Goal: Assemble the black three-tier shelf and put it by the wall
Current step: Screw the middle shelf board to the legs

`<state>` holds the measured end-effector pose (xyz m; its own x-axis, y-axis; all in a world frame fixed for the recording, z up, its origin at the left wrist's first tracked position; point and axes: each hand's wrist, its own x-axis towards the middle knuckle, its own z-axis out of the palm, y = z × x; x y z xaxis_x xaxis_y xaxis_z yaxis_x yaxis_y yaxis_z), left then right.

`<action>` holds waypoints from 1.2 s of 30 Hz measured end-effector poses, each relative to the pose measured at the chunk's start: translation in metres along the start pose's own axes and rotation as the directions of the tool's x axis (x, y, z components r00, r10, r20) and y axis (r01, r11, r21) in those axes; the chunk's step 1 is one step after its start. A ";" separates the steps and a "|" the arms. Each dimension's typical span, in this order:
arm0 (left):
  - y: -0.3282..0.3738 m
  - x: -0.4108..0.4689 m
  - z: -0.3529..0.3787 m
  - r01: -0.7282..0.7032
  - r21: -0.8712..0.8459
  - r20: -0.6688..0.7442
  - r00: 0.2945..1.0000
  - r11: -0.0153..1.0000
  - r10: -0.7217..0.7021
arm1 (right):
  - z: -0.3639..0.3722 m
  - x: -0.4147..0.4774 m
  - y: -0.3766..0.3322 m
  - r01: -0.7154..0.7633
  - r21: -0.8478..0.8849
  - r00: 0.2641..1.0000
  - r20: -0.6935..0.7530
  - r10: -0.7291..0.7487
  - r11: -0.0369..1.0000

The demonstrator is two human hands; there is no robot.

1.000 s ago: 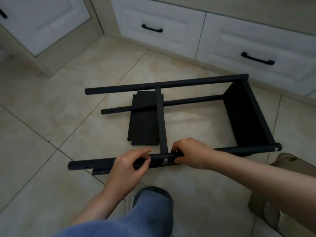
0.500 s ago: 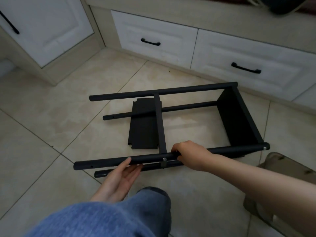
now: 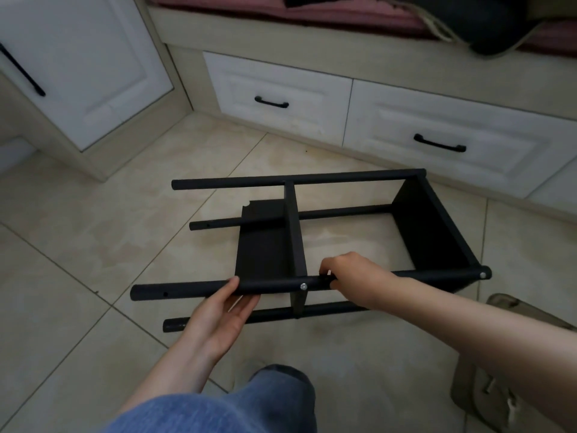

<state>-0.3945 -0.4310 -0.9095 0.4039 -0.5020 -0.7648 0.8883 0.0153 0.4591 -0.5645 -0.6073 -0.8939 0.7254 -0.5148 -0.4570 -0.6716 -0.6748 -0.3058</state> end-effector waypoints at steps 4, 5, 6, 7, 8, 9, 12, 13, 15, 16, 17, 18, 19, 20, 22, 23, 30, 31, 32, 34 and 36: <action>0.011 -0.004 0.014 -0.045 0.038 0.035 0.998 0.998 0.043 | -0.012 0.000 0.001 0.002 0.013 0.999 -0.042 -0.001 1.000; 0.014 -0.005 0.019 -0.063 0.051 0.049 0.997 0.997 0.061 | -0.017 -0.001 0.001 0.004 0.022 0.999 -0.053 -0.002 1.000; 0.018 -0.007 0.024 -0.085 0.064 0.067 0.995 0.994 0.081 | -0.022 -0.003 0.002 0.004 0.030 0.998 -0.064 -0.002 1.000; 0.022 -0.010 0.030 -0.109 0.077 0.086 0.991 0.991 0.102 | -0.028 -0.006 0.003 0.006 0.036 0.997 -0.075 -0.004 0.999; 0.027 -0.012 0.037 -0.134 0.093 0.106 0.987 0.987 0.124 | -0.033 -0.009 0.003 0.009 0.043 0.996 -0.084 -0.005 0.999; 0.031 -0.016 0.046 -0.162 0.116 0.129 0.981 0.980 0.146 | -0.038 -0.013 0.003 0.012 0.051 0.996 -0.093 -0.007 0.999; 0.046 -0.029 0.072 -0.251 0.216 0.201 0.957 0.943 0.209 | -0.053 -0.025 0.002 0.023 0.081 0.991 -0.131 -0.012 0.996; 0.051 -0.034 0.082 -0.278 0.249 0.224 0.948 0.928 0.224 | -0.057 -0.029 0.001 0.025 0.090 0.988 -0.152 -0.011 0.996; 0.060 -0.046 0.100 -0.331 0.300 0.278 0.927 0.895 0.250 | -0.067 -0.039 0.000 0.023 0.117 0.981 -0.194 0.000 0.993; 0.064 -0.052 0.110 -0.360 0.318 0.310 0.914 0.877 0.262 | -0.071 -0.044 0.000 0.018 0.134 0.978 -0.208 0.011 0.991; 0.067 -0.059 0.118 -0.388 0.332 0.341 0.899 0.860 0.274 | -0.075 -0.048 0.000 0.014 0.154 0.975 -0.220 0.020 0.988; 0.070 -0.065 0.126 -0.416 0.349 0.371 0.884 0.840 0.284 | -0.080 -0.053 0.000 0.013 0.178 0.973 -0.229 0.029 0.984; 0.072 -0.071 0.133 -0.444 0.372 0.399 0.869 0.815 0.292 | -0.083 -0.057 0.001 0.012 0.207 0.971 -0.235 0.038 0.978; 0.074 -0.077 0.139 -0.472 0.400 0.426 0.855 0.785 0.297 | -0.087 -0.062 0.001 0.010 0.240 0.971 -0.234 0.048 0.971; 0.076 -0.090 0.151 -0.528 0.453 0.468 0.826 0.718 0.312 | -0.092 -0.071 0.001 0.002 0.293 0.971 -0.227 0.067 0.956; 0.075 -0.097 0.157 -0.554 0.475 0.486 0.813 0.684 0.321 | -0.093 -0.076 0.001 -0.002 0.314 0.971 -0.227 0.077 0.949; 0.068 -0.148 0.188 -0.675 0.584 0.629 0.728 0.451 0.274 | -0.089 -0.115 0.004 0.039 0.378 0.958 -0.278 0.073 0.925; 0.065 -0.155 0.192 -0.688 0.591 0.647 0.716 0.421 0.262 | -0.090 -0.120 0.005 0.041 0.363 0.960 -0.271 0.063 0.931; 0.060 -0.162 0.195 -0.700 0.597 0.663 0.706 0.393 0.250 | -0.093 -0.125 0.006 0.039 0.336 0.963 -0.265 0.055 0.941; 0.050 -0.175 0.200 -0.719 0.603 0.694 0.686 0.344 0.219 | -0.098 -0.136 0.011 0.041 0.307 0.962 -0.269 0.046 0.951; 0.042 -0.184 0.202 -0.759 0.596 0.743 0.645 0.262 0.177 | -0.103 -0.149 0.020 0.039 0.350 0.952 -0.298 0.072 0.936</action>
<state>-0.4760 -0.5124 -0.6579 0.2550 -0.9640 -0.0759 -0.2045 -0.1305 0.9701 -0.6710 -0.5985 -0.7460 0.6872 -0.6962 -0.2076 -0.6529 -0.4666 -0.5967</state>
